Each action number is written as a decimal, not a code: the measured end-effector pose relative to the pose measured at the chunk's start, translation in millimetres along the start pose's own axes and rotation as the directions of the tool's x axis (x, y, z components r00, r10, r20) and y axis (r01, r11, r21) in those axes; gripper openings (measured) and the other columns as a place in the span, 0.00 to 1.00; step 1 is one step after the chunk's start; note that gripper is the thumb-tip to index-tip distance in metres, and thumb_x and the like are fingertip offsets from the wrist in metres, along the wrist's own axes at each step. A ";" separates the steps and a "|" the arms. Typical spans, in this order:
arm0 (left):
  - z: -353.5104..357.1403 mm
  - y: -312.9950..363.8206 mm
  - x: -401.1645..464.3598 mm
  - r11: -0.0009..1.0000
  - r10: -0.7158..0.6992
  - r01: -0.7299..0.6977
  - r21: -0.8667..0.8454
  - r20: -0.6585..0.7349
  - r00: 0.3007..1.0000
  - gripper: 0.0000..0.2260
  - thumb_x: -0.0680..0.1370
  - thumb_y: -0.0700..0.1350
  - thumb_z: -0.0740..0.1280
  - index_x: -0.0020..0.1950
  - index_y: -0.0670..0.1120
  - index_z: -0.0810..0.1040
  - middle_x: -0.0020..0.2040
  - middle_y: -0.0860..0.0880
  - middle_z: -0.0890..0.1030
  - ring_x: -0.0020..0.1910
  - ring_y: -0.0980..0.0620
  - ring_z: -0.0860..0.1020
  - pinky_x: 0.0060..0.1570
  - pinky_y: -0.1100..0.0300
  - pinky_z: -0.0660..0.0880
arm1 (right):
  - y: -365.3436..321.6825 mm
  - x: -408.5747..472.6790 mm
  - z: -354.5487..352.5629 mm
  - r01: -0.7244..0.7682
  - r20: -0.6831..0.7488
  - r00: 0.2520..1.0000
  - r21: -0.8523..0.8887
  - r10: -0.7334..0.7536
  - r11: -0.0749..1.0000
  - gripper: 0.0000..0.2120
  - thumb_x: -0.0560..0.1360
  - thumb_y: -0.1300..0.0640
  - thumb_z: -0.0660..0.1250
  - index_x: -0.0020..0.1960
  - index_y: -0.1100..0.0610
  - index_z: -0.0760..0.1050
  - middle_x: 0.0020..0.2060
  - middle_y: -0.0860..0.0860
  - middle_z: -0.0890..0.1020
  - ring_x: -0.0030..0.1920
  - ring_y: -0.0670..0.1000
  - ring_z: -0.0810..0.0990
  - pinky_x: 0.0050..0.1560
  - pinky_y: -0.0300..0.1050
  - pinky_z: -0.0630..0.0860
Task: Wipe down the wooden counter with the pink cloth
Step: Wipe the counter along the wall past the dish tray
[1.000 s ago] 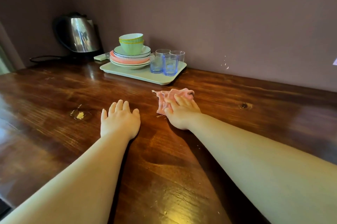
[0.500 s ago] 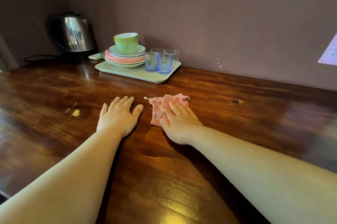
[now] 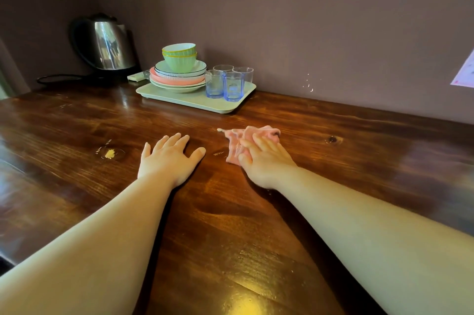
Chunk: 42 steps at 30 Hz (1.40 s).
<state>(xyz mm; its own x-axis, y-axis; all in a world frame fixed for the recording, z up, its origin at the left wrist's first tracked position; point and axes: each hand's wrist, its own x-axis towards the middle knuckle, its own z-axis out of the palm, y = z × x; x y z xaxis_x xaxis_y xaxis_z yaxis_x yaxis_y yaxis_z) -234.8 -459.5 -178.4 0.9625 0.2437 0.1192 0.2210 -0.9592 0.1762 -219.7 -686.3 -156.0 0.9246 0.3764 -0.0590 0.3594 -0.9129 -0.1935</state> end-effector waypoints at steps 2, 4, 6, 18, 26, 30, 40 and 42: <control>-1.8 1.6 -0.6 1.000 0.001 -0.001 -0.009 0.005 1.000 0.36 0.74 0.74 0.45 0.78 0.58 0.55 0.79 0.56 0.53 0.78 0.53 0.49 0.74 0.44 0.44 | -2.3 6.3 -6.5 -0.030 -0.002 1.000 -0.031 0.030 0.999 0.26 0.85 0.45 0.41 0.83 0.46 0.46 0.82 0.51 0.46 0.81 0.56 0.42 0.80 0.57 0.44; -2.3 0.9 -1.0 1.000 -0.004 0.004 -0.010 0.007 1.000 0.36 0.74 0.74 0.45 0.78 0.58 0.55 0.79 0.56 0.53 0.78 0.53 0.49 0.74 0.44 0.44 | -2.0 1.3 -2.1 0.004 0.005 1.000 -0.027 -0.004 1.000 0.26 0.85 0.45 0.41 0.83 0.45 0.44 0.82 0.51 0.45 0.81 0.56 0.41 0.80 0.56 0.42; -2.0 0.9 -0.8 1.000 -0.007 0.008 -0.009 0.005 1.000 0.36 0.74 0.74 0.45 0.78 0.58 0.55 0.79 0.56 0.53 0.78 0.53 0.49 0.74 0.44 0.44 | 7.4 -12.5 4.7 0.065 0.009 0.998 -0.001 -0.065 0.998 0.27 0.85 0.44 0.42 0.82 0.44 0.44 0.82 0.51 0.44 0.81 0.55 0.39 0.78 0.54 0.40; -5.4 1.4 0.7 1.000 -0.016 0.015 0.006 0.068 0.998 0.37 0.73 0.75 0.44 0.78 0.59 0.52 0.79 0.56 0.51 0.78 0.52 0.47 0.74 0.42 0.44 | 30.4 -18.6 3.5 0.079 -0.012 0.997 0.016 -0.079 0.997 0.26 0.84 0.45 0.42 0.82 0.44 0.43 0.82 0.50 0.45 0.81 0.54 0.41 0.79 0.54 0.42; -20.3 36.5 1.3 0.985 -0.119 0.105 0.139 0.099 0.988 0.30 0.81 0.64 0.49 0.79 0.52 0.52 0.80 0.51 0.50 0.78 0.49 0.45 0.74 0.39 0.41 | 35.2 8.7 -11.7 -0.026 0.000 1.000 -0.030 0.026 0.999 0.26 0.85 0.47 0.42 0.82 0.47 0.46 0.82 0.51 0.46 0.81 0.56 0.43 0.80 0.57 0.45; -5.0 96.9 -9.2 0.997 -0.053 0.056 -0.043 0.073 0.996 0.27 0.82 0.57 0.52 0.79 0.50 0.52 0.80 0.51 0.50 0.78 0.50 0.45 0.73 0.43 0.41 | 48.6 -15.8 1.7 0.052 -0.033 0.998 -0.004 -0.052 0.999 0.27 0.84 0.44 0.43 0.82 0.46 0.47 0.82 0.51 0.48 0.81 0.56 0.46 0.79 0.55 0.47; 20.9 111.9 -17.8 0.999 -0.034 0.035 -0.035 0.019 0.999 0.26 0.82 0.59 0.44 0.79 0.52 0.50 0.80 0.53 0.49 0.78 0.52 0.45 0.74 0.45 0.41 | 71.2 0.1 -6.0 -0.036 -0.029 0.999 -0.011 0.036 0.999 0.27 0.85 0.45 0.42 0.82 0.47 0.46 0.82 0.52 0.47 0.81 0.56 0.46 0.80 0.57 0.48; 22.8 111.0 -17.1 0.999 -0.038 0.039 -0.031 0.019 0.999 0.27 0.82 0.59 0.44 0.79 0.53 0.49 0.80 0.53 0.49 0.78 0.52 0.45 0.74 0.45 0.42 | 80.3 -0.8 -6.9 -0.016 -0.027 0.999 0.031 0.017 0.999 0.27 0.85 0.45 0.43 0.82 0.46 0.46 0.82 0.51 0.48 0.81 0.56 0.46 0.80 0.58 0.50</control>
<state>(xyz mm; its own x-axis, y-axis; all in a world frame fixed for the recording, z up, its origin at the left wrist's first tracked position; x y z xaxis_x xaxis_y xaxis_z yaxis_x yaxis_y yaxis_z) -223.1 -573.4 -183.1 0.9562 0.2776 0.0933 0.2535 -0.9441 0.2105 -190.7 -760.9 -164.7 0.9337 0.3562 -0.0359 0.3400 -0.9137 -0.2227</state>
